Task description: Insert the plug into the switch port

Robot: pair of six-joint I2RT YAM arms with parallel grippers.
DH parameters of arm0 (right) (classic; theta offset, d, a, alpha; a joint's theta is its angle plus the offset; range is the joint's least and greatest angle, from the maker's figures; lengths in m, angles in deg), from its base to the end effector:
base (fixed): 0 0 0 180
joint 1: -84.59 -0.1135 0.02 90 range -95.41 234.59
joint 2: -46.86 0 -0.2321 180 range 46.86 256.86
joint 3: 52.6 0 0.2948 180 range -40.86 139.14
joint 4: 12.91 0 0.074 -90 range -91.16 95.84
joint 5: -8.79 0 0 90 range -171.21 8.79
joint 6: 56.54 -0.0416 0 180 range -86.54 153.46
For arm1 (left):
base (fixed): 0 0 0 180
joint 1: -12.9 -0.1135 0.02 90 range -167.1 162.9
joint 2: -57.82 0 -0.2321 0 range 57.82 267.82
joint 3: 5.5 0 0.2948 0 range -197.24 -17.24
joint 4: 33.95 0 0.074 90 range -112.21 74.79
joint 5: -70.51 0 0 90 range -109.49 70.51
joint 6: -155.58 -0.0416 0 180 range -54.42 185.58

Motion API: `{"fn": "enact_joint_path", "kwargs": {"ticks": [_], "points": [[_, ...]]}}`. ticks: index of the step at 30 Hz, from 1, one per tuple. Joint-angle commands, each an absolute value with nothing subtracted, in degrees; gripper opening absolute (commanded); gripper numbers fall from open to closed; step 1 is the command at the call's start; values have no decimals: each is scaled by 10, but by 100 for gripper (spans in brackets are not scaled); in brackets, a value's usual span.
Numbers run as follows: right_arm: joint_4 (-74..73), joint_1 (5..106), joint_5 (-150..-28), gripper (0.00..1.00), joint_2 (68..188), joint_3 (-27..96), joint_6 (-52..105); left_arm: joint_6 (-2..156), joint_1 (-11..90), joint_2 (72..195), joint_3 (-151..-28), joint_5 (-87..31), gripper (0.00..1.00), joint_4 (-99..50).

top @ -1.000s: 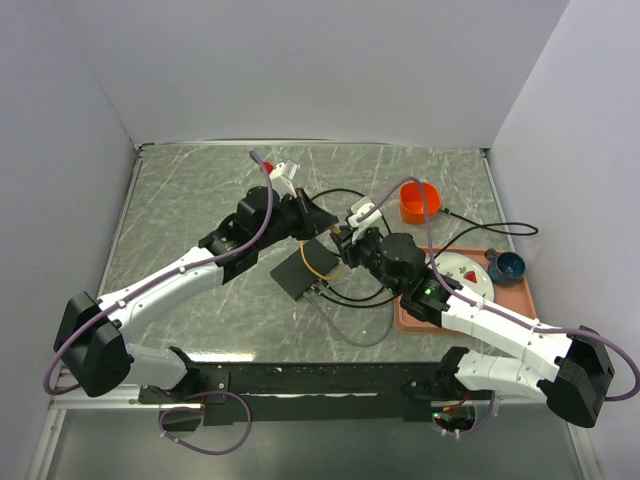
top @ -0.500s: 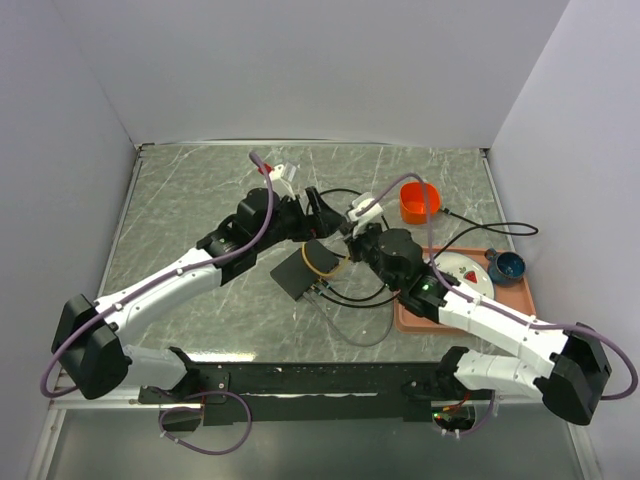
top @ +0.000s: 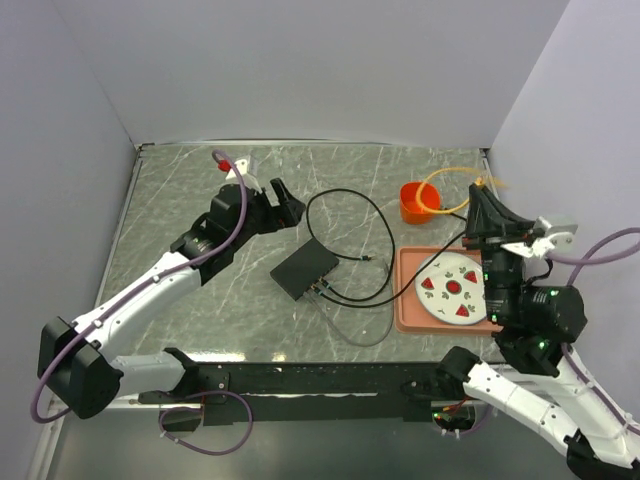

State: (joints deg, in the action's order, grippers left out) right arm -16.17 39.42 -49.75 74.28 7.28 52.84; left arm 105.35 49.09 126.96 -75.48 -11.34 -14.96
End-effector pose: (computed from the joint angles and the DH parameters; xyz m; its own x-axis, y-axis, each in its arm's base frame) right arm 0.1223 0.0922 0.4425 0.4899 0.0913 -0.8670 -0.1523 0.9882 0.0180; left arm 0.2792 -0.1969 0.2988 -0.4976 -0.4206 -0.7586 0.2049 0.7929 -0.5739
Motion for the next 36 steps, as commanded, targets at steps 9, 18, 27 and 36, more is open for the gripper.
{"fn": "enact_joint_path", "kwargs": {"ticks": [9, 18, 27, 36], "points": [[87, 385, -444, 0, 1053, 60, 403, 1014, 467, 1306, -729, -125, 97, -111], [145, 376, -620, 0, 1213, 74, 370, 978, 437, 1378, -707, -190, 97, -185], [137, 372, -758, 0, 1292, 76, 300, 958, 398, 1507, -695, -313, 97, -332], [51, 371, -810, 0, 1319, 27, 265, 962, 396, 1594, -707, -420, 97, -398]]}}
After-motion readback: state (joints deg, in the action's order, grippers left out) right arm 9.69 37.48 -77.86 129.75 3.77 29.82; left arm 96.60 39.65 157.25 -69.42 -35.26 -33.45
